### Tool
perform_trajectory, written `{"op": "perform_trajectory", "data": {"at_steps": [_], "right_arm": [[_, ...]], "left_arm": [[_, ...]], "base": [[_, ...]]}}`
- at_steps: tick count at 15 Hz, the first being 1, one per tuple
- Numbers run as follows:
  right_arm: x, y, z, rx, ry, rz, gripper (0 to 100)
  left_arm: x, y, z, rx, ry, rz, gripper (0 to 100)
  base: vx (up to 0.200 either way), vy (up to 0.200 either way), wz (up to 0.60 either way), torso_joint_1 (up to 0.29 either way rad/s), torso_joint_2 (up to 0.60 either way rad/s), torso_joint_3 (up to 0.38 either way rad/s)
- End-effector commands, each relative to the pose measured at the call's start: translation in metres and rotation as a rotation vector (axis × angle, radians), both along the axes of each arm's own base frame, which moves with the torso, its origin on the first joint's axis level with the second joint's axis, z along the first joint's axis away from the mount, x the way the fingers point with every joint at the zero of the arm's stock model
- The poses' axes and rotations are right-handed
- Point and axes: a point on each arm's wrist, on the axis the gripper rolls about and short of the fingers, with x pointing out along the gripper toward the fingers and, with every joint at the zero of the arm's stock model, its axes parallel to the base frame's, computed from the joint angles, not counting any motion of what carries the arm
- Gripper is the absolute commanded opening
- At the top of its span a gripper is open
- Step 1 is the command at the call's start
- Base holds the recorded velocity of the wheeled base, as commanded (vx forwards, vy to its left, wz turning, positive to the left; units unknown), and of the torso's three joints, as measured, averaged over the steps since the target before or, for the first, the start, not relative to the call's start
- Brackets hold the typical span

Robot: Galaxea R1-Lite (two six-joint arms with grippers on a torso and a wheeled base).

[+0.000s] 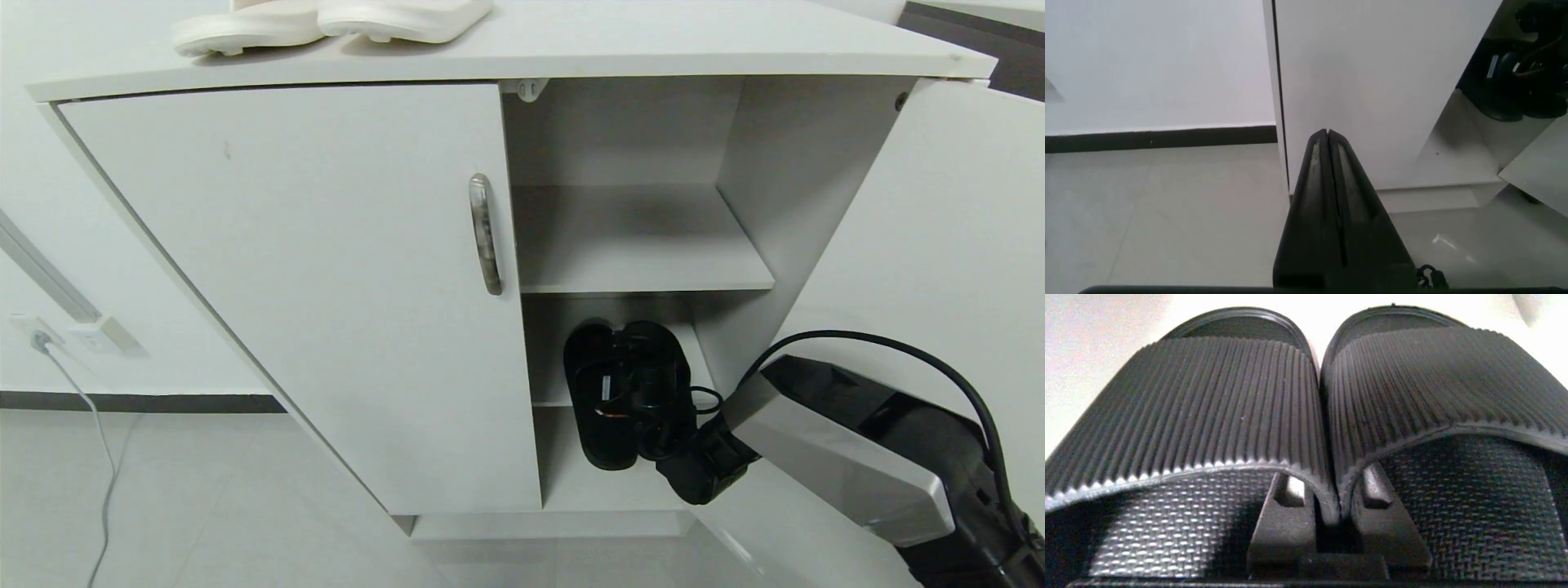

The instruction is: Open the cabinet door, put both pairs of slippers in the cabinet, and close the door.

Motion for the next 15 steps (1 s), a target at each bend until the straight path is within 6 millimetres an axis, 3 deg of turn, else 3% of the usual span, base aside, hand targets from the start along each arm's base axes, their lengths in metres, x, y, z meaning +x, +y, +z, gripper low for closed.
{"op": "perform_trajectory", "data": {"at_steps": [1,5,9,15], "right_arm": [[0.005,-0.003,-0.003,-0.011,0.003,-0.008,0],[0.030,-0.009,0.018,-0.011,0.004,-0.034,0],[0.039,-0.008,0.034,0.011,-0.034,-0.041,0],[0.047,-0.006,0.024,0.004,-0.022,-0.044,0]], "left_arm": [[0.000,0.000,0.000,0.001,0.001,0.000,0],[0.000,0.000,0.000,0.001,0.001,0.000,0],[0.000,0.000,0.000,-0.001,0.001,0.000,0],[0.000,0.000,0.000,-0.001,0.001,0.000,0]], "base": [[0.000,0.000,0.00,0.000,0.00,0.000],[0.000,0.000,0.00,0.000,0.00,0.000],[0.000,0.000,0.00,0.000,0.00,0.000],[0.000,0.000,0.00,0.000,0.00,0.000]]}}
